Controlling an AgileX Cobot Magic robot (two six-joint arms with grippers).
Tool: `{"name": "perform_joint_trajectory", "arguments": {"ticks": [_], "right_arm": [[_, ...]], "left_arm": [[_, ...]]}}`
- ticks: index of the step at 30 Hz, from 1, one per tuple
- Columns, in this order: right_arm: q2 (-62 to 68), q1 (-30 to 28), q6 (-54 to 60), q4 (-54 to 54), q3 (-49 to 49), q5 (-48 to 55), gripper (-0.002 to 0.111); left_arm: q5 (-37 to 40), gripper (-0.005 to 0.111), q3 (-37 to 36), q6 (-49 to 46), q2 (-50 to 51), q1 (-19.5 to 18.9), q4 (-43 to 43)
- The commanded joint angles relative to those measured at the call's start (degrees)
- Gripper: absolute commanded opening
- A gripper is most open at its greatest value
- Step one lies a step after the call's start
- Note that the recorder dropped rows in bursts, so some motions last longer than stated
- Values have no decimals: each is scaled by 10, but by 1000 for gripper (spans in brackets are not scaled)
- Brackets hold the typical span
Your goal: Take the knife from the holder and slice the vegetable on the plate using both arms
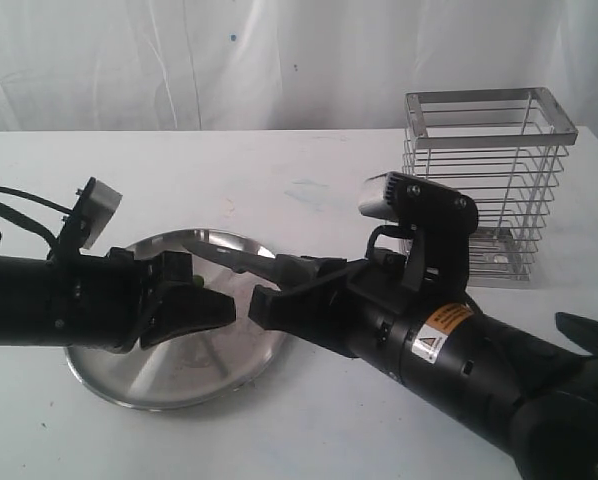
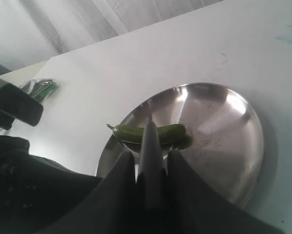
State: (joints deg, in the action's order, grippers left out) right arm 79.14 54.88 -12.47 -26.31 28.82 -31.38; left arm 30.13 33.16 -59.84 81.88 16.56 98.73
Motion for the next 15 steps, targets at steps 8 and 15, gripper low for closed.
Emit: {"name": "perform_joint_trajectory", "arguments": {"ticks": [8,15], "right_arm": [[-1,-1,7,20,-2,33,0],[-1,-1,-34,69,0,31,0]], "left_arm": [[-11,0,3,-4,9,2,12],[-12,0,3,-4,9,2,12]]}}
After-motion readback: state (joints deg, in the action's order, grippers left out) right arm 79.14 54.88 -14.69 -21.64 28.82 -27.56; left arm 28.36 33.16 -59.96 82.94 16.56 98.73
